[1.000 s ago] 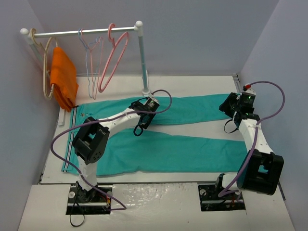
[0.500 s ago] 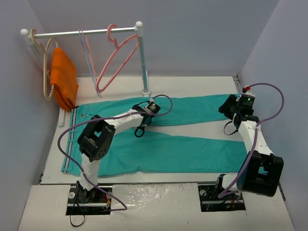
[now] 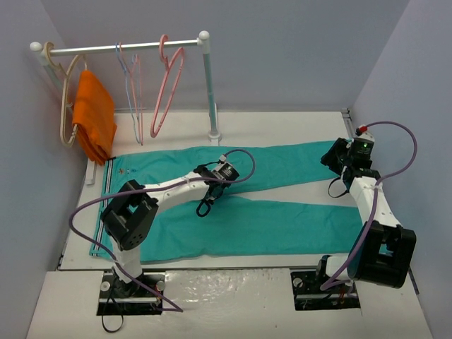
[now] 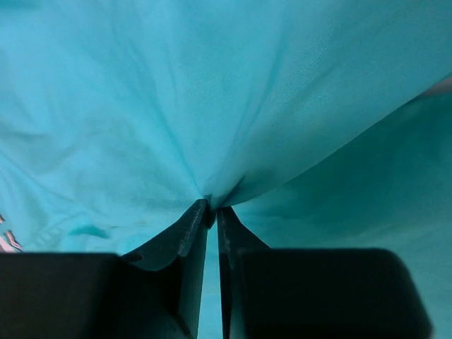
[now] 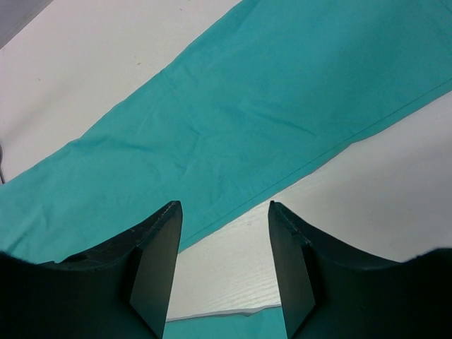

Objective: Place the trousers on the hanger
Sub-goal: Flatten out the trousers at the center of the board.

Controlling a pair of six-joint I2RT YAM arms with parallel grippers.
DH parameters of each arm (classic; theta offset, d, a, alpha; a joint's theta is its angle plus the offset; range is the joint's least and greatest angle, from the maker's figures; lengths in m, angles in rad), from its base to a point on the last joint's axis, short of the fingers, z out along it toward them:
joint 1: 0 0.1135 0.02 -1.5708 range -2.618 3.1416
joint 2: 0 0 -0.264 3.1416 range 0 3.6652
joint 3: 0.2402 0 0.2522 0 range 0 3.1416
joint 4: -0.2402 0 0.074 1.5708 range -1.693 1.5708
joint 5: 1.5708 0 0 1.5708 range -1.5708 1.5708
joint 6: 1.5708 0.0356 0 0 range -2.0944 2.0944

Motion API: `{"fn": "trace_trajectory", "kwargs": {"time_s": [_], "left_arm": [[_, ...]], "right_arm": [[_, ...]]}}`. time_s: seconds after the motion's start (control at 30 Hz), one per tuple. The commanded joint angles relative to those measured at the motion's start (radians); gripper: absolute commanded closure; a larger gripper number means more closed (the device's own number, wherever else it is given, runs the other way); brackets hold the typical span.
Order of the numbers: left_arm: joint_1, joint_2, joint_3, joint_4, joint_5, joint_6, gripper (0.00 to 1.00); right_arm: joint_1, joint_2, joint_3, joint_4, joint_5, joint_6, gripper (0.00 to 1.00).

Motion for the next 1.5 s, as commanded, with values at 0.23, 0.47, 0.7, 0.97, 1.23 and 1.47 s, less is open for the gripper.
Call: {"fn": "trace_trajectory", "kwargs": {"time_s": [0.23,0.47,0.7,0.97,1.23,1.47], "left_arm": [[0.032,-0.262,0.099,-0.182,-0.040,-0.125,0.19],[0.346,-0.466,-0.085,-0.124,0.085,-0.230,0.18],[0.612,-0.499,-0.286,0.061,0.263,-0.331,0.19],[0.736,-0.323,-0.326,0.061,0.375,-0.370,0.20],[0.880,-0.303,-0.414,-0.078,0.412,-0.347,0.23],[0.947,-0.366,-0.423,-0.174,0.409,-0.311,0.23]], "right_arm": [[0.128,0.111,0.105,0.031,0.112,-0.030,0.51],[0.132,0.188,0.180,0.031,0.138,-0.047,0.51],[0.147,0.306,0.217,0.036,0.127,-0.049,0.51],[0.133,0.429,0.245,0.047,0.137,-0.055,0.51],[0.081,0.574,0.308,0.047,0.155,-0.028,0.51],[0.053,0.670,0.397,0.038,0.169,0.005,0.51]]}}
